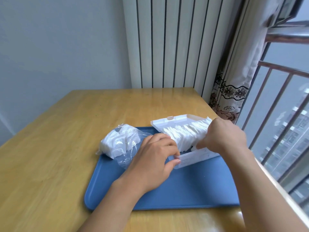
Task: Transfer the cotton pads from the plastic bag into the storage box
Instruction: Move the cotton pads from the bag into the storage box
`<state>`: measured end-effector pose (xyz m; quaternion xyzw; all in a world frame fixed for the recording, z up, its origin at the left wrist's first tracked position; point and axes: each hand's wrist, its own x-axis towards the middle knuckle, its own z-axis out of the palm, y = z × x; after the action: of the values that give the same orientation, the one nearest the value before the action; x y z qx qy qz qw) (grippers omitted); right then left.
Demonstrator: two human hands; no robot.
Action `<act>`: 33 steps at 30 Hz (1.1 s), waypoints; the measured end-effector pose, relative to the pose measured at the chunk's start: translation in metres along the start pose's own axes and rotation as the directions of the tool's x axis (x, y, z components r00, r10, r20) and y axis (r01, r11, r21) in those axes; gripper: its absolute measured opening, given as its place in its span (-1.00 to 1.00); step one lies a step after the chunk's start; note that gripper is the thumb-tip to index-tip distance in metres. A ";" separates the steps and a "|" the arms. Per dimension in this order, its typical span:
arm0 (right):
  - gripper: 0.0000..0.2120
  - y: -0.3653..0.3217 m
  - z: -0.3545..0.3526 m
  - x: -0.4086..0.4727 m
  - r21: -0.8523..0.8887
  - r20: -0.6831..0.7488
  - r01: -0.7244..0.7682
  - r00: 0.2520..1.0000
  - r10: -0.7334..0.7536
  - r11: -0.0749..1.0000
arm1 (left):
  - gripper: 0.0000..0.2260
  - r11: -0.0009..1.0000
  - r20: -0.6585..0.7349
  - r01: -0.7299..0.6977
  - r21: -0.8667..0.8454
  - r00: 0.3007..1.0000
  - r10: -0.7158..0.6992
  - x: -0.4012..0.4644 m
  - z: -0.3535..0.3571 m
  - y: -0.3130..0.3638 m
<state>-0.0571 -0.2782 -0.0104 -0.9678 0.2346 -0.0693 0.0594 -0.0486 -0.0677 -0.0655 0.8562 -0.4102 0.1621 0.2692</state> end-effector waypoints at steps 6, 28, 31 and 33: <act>-0.39 0.008 -0.003 -0.009 0.210 0.038 0.039 0.998 -0.048 0.977 | -0.95 1.000 -0.008 0.014 -0.026 1.000 -0.015 0.000 0.001 0.001; -0.19 -0.005 -0.012 -0.033 0.185 0.500 0.196 0.825 -0.264 0.963 | -0.97 0.999 -0.001 -0.003 -0.040 1.000 0.003 0.000 0.001 -0.002; -0.33 -0.005 -0.013 -0.034 0.421 0.475 0.218 0.774 -0.419 0.880 | -0.85 0.996 -0.027 -0.021 -0.086 0.999 0.019 0.000 -0.004 0.002; -0.45 -0.003 -0.018 -0.033 0.657 0.267 0.239 0.814 -0.517 0.715 | -0.73 0.986 -0.141 -0.007 -0.165 0.990 -0.017 0.002 -0.016 0.007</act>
<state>-0.0876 -0.2621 0.0046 -0.9161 -0.0273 0.0660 0.3946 -0.0540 -0.0627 -0.0492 0.8183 -0.3998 0.1874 0.3681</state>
